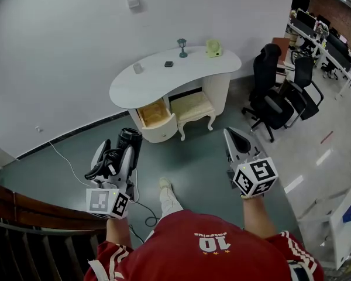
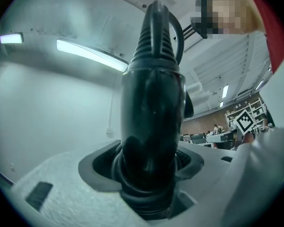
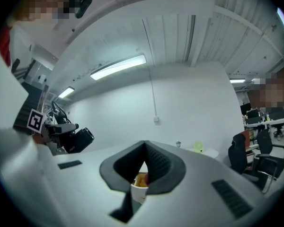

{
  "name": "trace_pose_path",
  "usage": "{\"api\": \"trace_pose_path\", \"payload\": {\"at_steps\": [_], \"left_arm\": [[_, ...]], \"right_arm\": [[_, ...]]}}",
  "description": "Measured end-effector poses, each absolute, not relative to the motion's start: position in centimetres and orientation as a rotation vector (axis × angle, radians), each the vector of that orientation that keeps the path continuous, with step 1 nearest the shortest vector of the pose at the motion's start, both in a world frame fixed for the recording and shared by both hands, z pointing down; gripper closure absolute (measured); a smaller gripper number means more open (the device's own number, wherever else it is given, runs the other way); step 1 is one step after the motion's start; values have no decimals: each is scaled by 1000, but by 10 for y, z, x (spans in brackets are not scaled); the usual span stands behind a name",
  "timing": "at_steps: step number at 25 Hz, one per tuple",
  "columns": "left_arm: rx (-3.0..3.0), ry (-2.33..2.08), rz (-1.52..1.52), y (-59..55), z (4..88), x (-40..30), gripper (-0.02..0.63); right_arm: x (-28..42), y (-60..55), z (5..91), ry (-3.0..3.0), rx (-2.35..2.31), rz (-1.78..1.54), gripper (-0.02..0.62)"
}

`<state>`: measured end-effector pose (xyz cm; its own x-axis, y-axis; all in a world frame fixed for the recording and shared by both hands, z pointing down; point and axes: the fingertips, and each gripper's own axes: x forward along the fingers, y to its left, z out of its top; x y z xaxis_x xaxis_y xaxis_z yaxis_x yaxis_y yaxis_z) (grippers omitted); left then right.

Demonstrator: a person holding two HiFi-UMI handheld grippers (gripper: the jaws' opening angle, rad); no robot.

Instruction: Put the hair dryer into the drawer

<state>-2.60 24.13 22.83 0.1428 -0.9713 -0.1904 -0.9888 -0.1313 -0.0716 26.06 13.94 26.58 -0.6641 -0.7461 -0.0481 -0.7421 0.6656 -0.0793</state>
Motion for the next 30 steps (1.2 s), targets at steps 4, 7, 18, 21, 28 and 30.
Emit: {"api": "trace_pose_path", "payload": {"at_steps": [4, 7, 18, 21, 28, 30], "left_arm": [[-2235, 1938, 120, 239, 233, -28, 314], [-2240, 1929, 92, 232, 237, -32, 314], [-2290, 1899, 71, 167, 252, -59, 316], [-2309, 1897, 72, 136, 252, -72, 316], [-2368, 1881, 105, 56, 262, -105, 316], [-2395, 1872, 114, 34, 266, -115, 315]], "right_arm": [[253, 139, 269, 2805, -1203, -114, 591], [246, 134, 271, 2810, -1186, -128, 591], [212, 73, 284, 2826, -1212, -184, 591], [197, 44, 279, 2837, -1212, -192, 591], [155, -33, 275, 2856, -1224, -180, 591], [139, -53, 274, 2863, -1228, -175, 591]]}}
